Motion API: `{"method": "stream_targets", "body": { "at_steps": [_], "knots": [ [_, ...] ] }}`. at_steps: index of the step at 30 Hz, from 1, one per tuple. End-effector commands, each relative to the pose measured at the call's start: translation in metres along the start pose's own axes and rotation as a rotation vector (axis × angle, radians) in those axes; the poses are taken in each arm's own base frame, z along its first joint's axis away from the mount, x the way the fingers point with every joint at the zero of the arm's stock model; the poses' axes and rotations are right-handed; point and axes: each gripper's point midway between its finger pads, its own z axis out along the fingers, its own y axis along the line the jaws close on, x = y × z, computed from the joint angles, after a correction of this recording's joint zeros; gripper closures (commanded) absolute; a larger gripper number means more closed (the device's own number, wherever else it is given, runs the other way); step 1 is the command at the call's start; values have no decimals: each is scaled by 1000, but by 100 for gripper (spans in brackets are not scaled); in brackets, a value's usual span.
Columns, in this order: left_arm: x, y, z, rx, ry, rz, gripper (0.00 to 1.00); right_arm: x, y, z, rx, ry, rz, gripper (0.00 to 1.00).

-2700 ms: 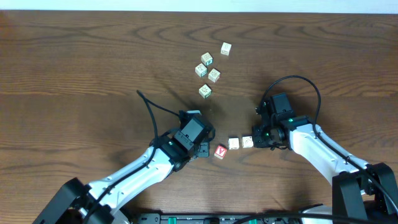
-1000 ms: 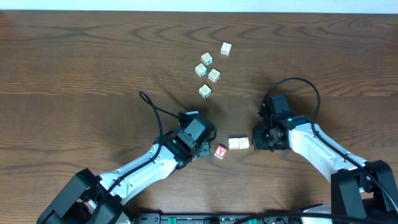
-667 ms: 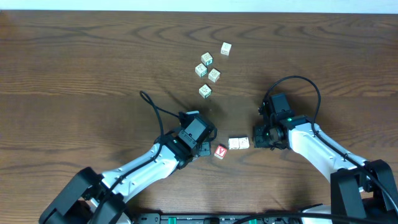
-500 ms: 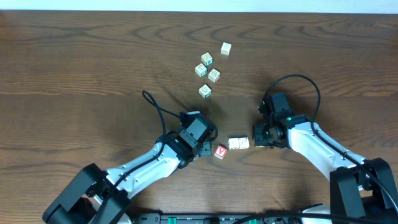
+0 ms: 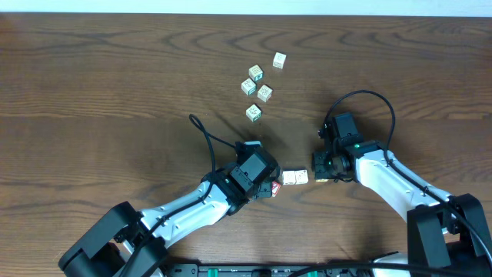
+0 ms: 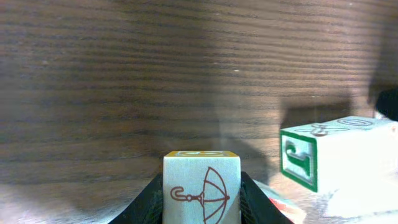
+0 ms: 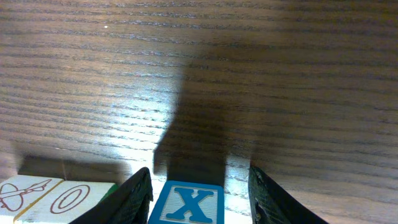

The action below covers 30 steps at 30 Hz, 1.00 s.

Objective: Lift 5 blocks

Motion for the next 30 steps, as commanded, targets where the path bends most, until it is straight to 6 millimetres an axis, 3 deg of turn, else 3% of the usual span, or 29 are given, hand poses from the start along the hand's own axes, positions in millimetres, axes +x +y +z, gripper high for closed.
{"method": "stream_targets", "body": {
  "at_steps": [1, 11, 20, 26, 30],
  "knots": [
    [1, 16, 3, -74, -13, -12, 83, -6, 0, -1, 13, -11, -20, 53],
    [16, 39, -1, -174, 42, 3, 83, -6, 0, -1, 13, -10, -27, 53],
    [26, 35, -1, -149, 92, 0, 65, -8, -1, -1, 19, -17, -31, 51],
    [27, 34, -1, -144, 98, 0, 42, -10, -1, -2, 18, -22, -37, 51],
    [29, 33, -1, -134, 110, -1, 39, -11, 0, -2, 17, -26, -39, 51]
  ]
}}
